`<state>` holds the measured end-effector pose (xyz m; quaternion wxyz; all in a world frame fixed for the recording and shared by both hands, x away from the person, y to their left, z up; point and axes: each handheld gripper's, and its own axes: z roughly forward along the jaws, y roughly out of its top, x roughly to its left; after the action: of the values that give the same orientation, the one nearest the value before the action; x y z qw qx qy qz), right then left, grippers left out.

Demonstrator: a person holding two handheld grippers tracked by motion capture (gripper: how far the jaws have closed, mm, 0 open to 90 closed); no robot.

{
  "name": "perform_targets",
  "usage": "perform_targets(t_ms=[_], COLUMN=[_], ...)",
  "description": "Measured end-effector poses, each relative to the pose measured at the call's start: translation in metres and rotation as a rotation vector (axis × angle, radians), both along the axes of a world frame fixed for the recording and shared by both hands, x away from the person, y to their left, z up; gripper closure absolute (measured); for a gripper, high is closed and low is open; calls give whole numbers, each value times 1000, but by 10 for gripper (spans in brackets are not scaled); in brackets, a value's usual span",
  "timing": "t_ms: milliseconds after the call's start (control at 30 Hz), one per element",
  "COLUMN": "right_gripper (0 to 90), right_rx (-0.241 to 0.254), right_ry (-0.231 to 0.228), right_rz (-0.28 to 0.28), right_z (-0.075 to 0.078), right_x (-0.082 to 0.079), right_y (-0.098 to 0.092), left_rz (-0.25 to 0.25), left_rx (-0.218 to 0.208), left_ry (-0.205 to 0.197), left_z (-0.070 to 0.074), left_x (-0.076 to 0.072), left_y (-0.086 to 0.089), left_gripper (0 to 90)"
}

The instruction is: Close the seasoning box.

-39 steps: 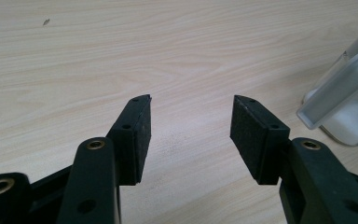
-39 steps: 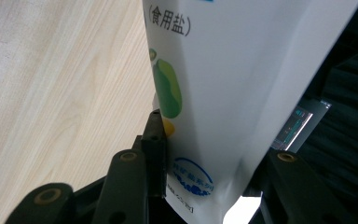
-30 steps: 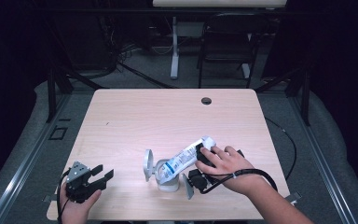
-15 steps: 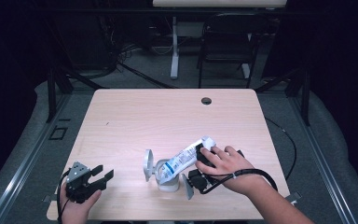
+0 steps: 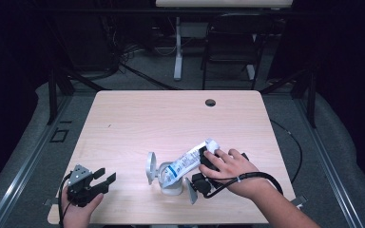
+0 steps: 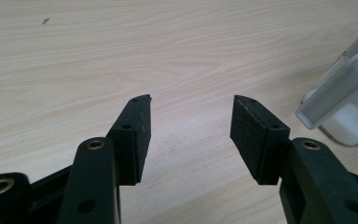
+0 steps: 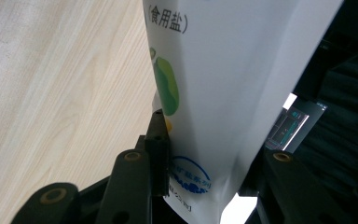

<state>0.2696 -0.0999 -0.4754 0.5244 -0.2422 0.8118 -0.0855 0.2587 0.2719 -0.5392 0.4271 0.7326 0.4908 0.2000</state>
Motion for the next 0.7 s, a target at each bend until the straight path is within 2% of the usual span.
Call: perform_targets(t_ms=[700], right_gripper=[676], right_rx=[-17], right_ry=[-8], right_rz=[11], right_z=[2], right_x=[-2], right_y=[0], left_rz=[-3], left_rx=[2], left_ry=[-5], left_z=[2], left_x=[0], left_y=[0], left_gripper=[484])
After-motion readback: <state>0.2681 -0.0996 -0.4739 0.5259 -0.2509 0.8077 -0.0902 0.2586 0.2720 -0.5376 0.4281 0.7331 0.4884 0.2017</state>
